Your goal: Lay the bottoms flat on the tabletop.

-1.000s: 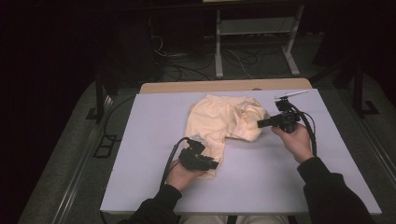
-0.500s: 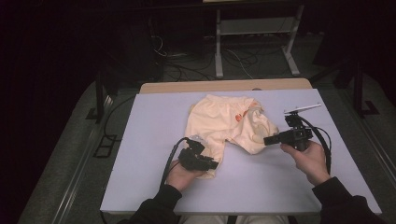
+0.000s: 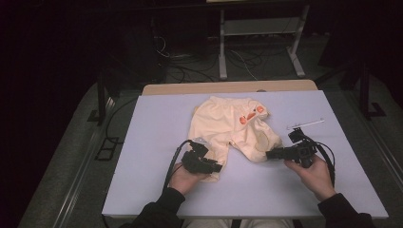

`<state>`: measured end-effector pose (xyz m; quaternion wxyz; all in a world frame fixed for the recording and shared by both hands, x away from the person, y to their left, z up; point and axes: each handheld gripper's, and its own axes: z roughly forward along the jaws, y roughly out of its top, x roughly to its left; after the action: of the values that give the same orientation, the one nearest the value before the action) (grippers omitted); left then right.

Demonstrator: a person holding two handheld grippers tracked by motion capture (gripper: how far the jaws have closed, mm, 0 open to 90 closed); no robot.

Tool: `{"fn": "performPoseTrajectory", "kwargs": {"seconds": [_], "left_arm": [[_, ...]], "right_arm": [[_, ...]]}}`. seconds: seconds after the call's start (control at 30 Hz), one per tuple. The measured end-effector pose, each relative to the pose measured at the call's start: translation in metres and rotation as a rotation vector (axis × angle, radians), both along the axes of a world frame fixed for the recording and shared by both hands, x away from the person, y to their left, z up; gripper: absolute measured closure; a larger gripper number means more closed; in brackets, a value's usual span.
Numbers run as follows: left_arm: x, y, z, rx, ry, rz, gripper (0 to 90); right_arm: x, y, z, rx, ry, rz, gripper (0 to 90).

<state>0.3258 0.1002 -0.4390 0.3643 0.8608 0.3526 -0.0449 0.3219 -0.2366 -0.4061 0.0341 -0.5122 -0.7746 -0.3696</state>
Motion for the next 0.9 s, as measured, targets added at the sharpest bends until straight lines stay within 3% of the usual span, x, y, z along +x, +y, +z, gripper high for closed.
{"fn": "performPoseTrajectory", "kwargs": {"seconds": [0.23, 0.37, 0.47, 0.57, 0.67, 0.9], "left_arm": [[0.000, 0.000, 0.000, 0.002, 0.001, 0.001, 66.4], [0.000, 0.000, 0.000, 0.001, 0.001, 0.000, 66.4], [0.000, 0.000, 0.000, 0.000, 0.003, 0.001, 66.4], [0.000, 0.000, 0.000, -0.001, 0.002, 0.000, 66.3], [0.000, 0.000, 0.000, -0.001, 0.002, 0.000, 66.4], [0.000, 0.000, 0.000, -0.001, 0.002, 0.003, 66.4]], "right_arm": [[-0.016, 0.009, 0.010, -0.006, -0.117, 0.175, 50.3], [-0.015, 0.026, 0.006, -0.089, -0.134, 0.248, 49.8], [-0.007, 0.034, -0.005, -0.150, -0.101, 0.263, 51.3], [0.000, 0.038, -0.010, -0.170, -0.087, 0.262, 52.3], [0.005, 0.039, -0.011, -0.188, -0.102, 0.256, 52.3], [0.015, 0.048, -0.019, -0.302, -0.178, 0.272, 52.2]]}}
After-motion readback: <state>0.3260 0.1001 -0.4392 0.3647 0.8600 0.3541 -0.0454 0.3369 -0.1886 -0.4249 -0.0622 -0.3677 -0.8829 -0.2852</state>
